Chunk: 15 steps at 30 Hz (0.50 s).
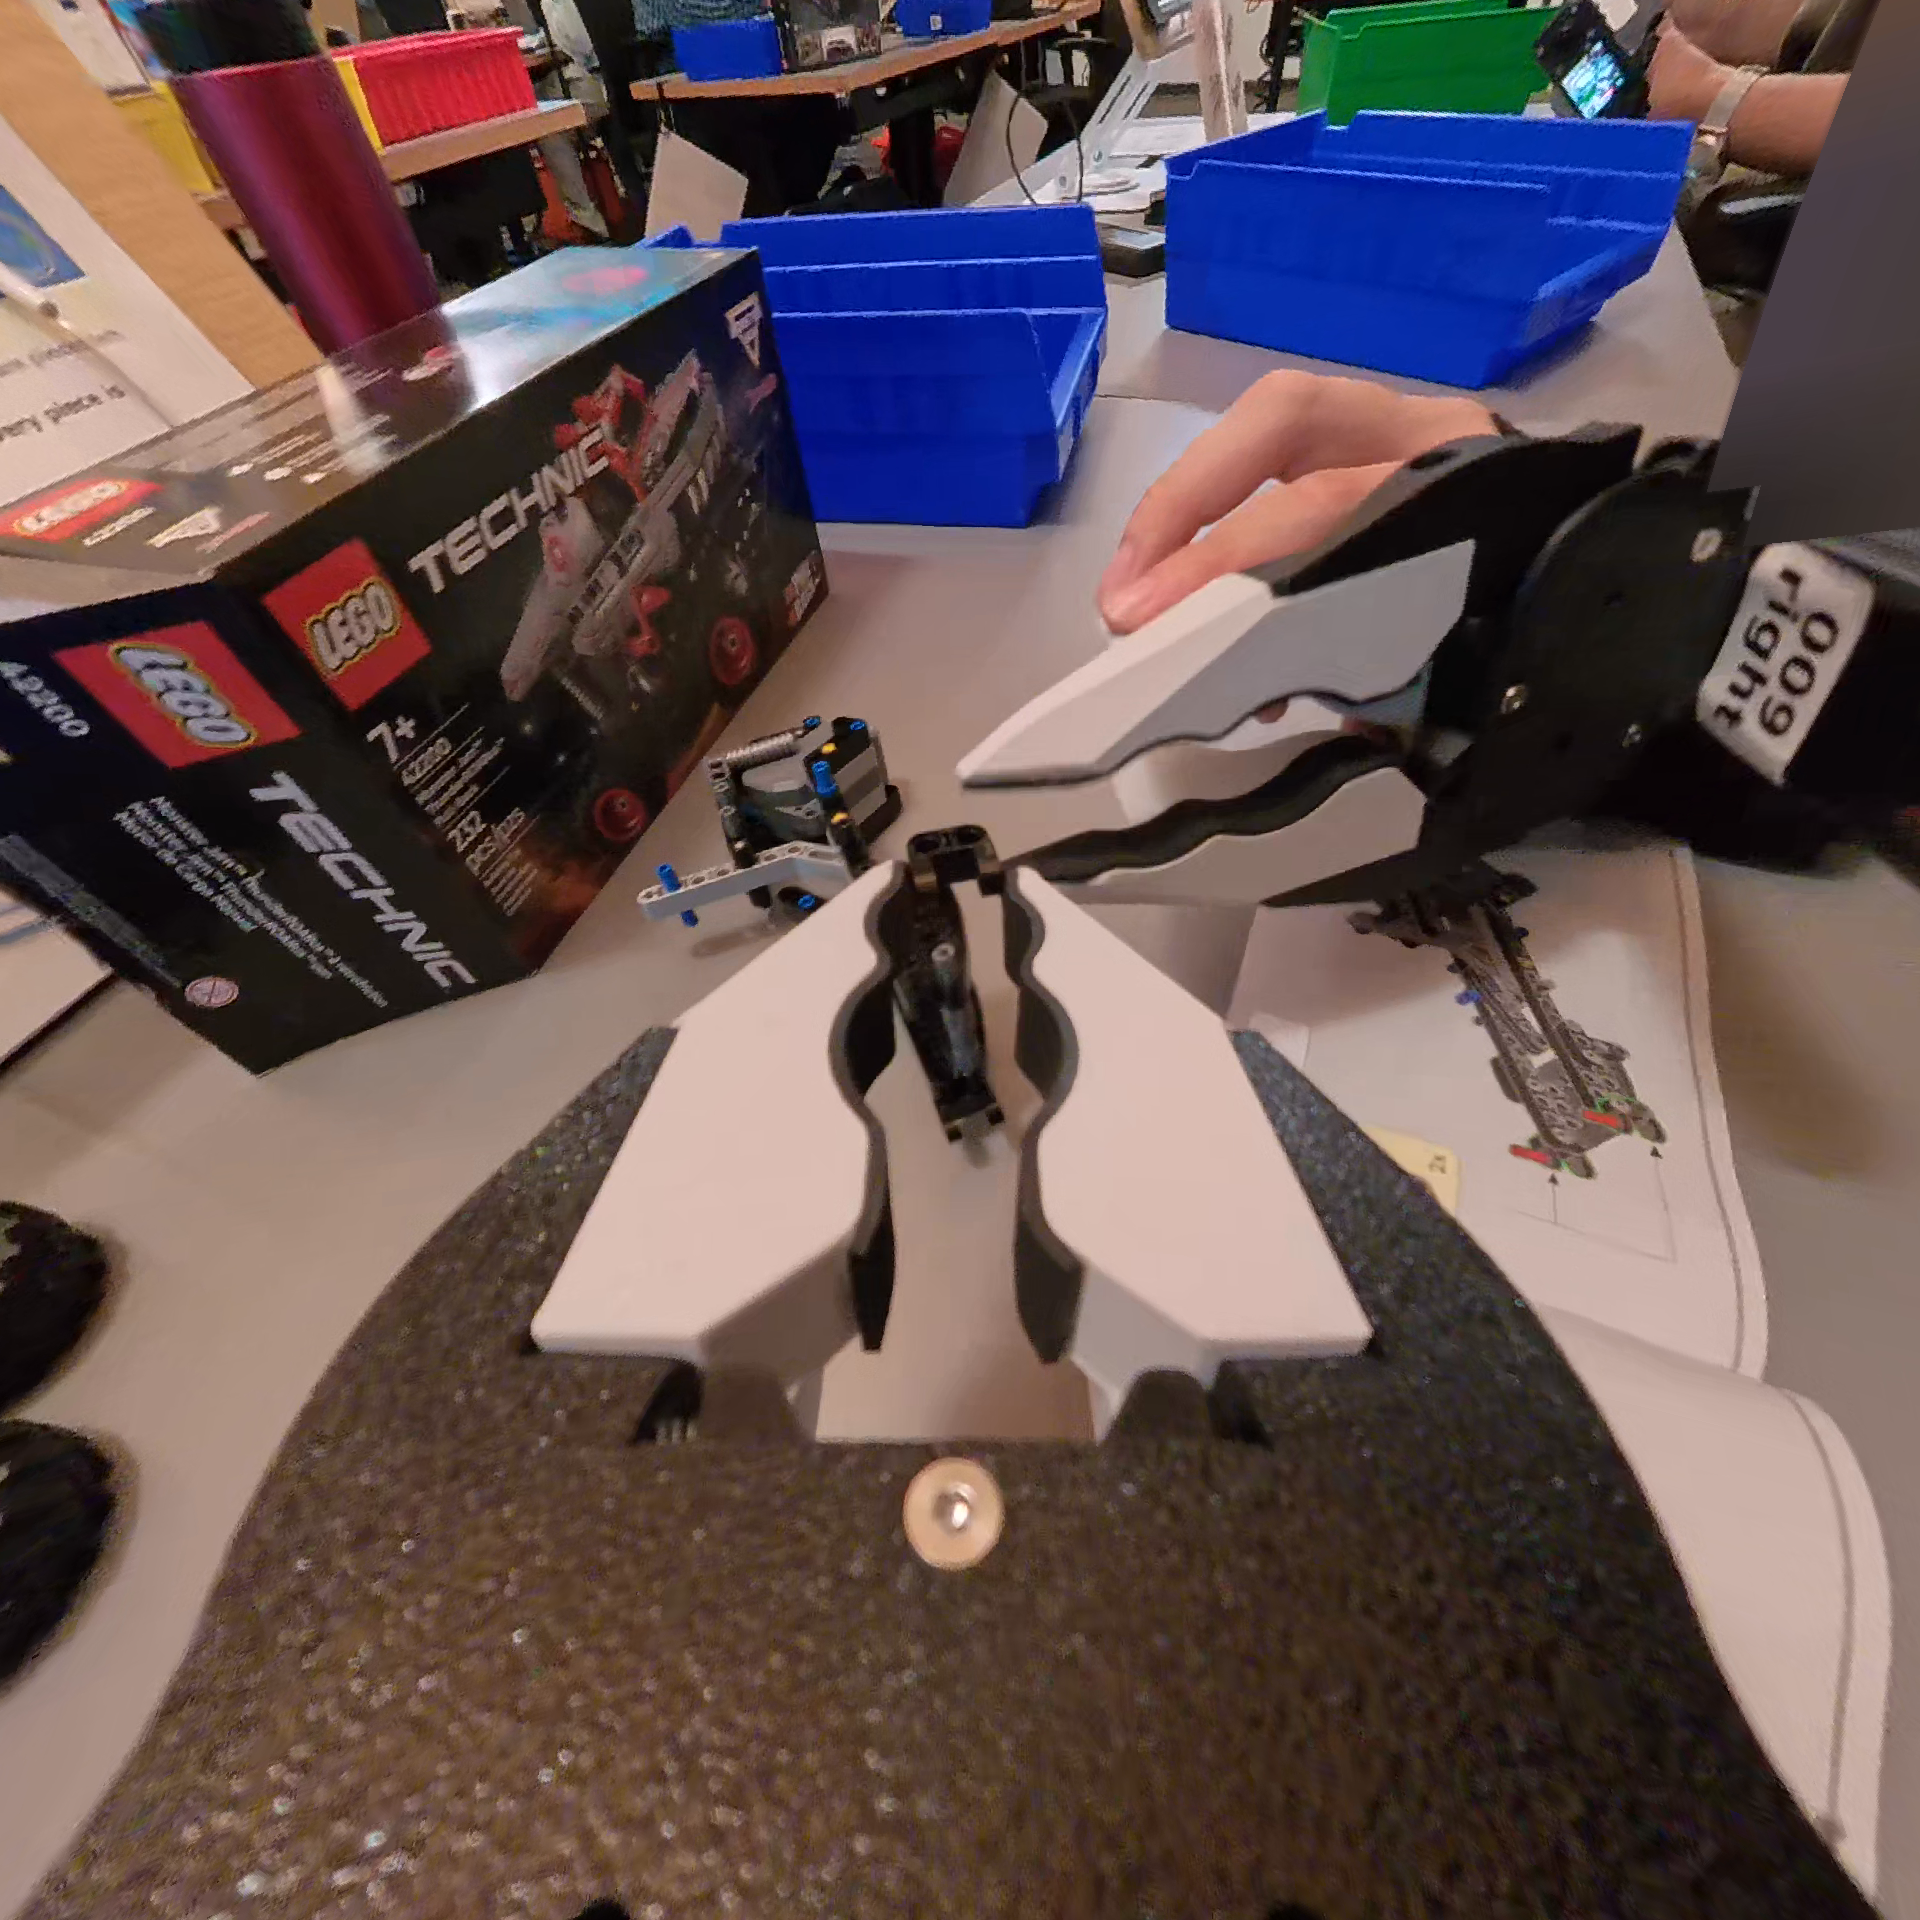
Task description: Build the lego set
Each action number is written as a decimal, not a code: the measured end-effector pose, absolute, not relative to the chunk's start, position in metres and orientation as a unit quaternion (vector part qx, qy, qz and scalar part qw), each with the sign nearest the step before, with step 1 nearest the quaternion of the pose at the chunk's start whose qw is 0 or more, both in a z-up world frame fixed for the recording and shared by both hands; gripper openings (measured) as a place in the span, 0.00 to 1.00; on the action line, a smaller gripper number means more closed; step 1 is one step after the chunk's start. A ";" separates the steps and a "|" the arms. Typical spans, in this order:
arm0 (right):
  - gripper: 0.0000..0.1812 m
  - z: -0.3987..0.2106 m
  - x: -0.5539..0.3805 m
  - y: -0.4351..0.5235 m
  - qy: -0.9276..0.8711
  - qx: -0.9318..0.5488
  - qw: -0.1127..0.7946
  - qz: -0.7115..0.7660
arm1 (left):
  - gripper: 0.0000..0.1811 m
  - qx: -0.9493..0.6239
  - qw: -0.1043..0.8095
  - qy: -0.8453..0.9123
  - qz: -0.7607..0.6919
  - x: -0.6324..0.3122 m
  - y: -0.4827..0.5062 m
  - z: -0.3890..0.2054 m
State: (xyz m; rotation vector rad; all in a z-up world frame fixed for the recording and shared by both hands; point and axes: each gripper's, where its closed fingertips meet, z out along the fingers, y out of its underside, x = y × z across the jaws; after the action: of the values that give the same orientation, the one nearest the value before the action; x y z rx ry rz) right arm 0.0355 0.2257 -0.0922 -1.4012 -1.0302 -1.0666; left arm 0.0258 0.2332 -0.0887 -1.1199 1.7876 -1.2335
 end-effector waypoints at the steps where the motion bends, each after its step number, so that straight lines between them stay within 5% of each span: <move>1: 0.13 -0.095 0.039 0.225 -0.422 -0.598 0.528 -0.430 | 0.08 -0.432 0.340 0.684 -0.479 0.025 0.237 -0.089; 6: 0.25 -0.117 0.045 0.227 -0.442 -0.629 0.506 -0.391 | 0.08 -0.434 0.318 0.681 -0.496 0.026 0.241 -0.102; 15: 0.26 -0.121 0.048 0.244 -0.443 -0.597 0.516 -0.425 | 0.08 -0.438 0.322 0.691 -0.476 0.031 0.239 -0.114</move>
State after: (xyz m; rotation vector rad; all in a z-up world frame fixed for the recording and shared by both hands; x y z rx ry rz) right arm 0.0483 0.2438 -0.1208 -1.4350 -1.0647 -1.0206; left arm 0.0311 0.2392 -0.1140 -1.1509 1.8151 -1.2488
